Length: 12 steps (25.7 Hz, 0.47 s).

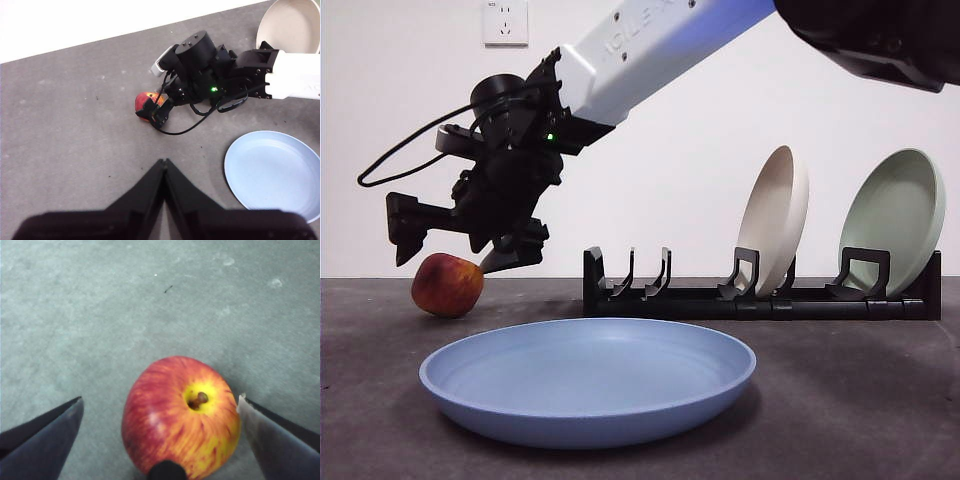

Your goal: Take the blue plate from the plate rack,put the plate on the table,take the apple from the table,put the apple in the plate

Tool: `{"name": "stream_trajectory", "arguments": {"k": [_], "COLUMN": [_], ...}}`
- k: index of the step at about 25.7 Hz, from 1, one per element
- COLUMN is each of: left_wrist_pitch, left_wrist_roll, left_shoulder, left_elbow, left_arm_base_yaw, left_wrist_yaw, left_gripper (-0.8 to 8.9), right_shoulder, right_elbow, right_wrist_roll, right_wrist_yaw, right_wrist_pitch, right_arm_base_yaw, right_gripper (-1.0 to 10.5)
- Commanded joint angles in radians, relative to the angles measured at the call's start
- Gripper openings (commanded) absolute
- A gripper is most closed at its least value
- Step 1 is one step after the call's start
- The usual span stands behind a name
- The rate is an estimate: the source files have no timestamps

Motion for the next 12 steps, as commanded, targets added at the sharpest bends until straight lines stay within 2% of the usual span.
{"name": "stream_trajectory", "arguments": {"k": [1, 11, 12], "left_wrist_pitch": [0.002, 0.002, 0.002], "left_wrist_roll": [0.025, 0.044, 0.044], "left_shoulder": [-0.003, -0.002, -0.002], "left_elbow": [-0.003, -0.003, -0.003], "left_arm_base_yaw": [0.004, 0.004, 0.004], "left_wrist_yaw": [-0.019, -0.041, -0.041], "left_gripper": [-0.08, -0.09, -0.08], "right_shoulder": [0.033, 0.05, 0.05], "right_elbow": [0.002, 0.002, 0.002], "right_wrist_roll": [0.016, 0.018, 0.019], "right_wrist_yaw": [-0.004, 0.007, 0.008], "right_wrist_pitch": [0.004, -0.002, 0.006], "right_arm_base_yaw": [0.013, 0.019, 0.02], "right_gripper": [8.4, 8.6, 9.0]}}
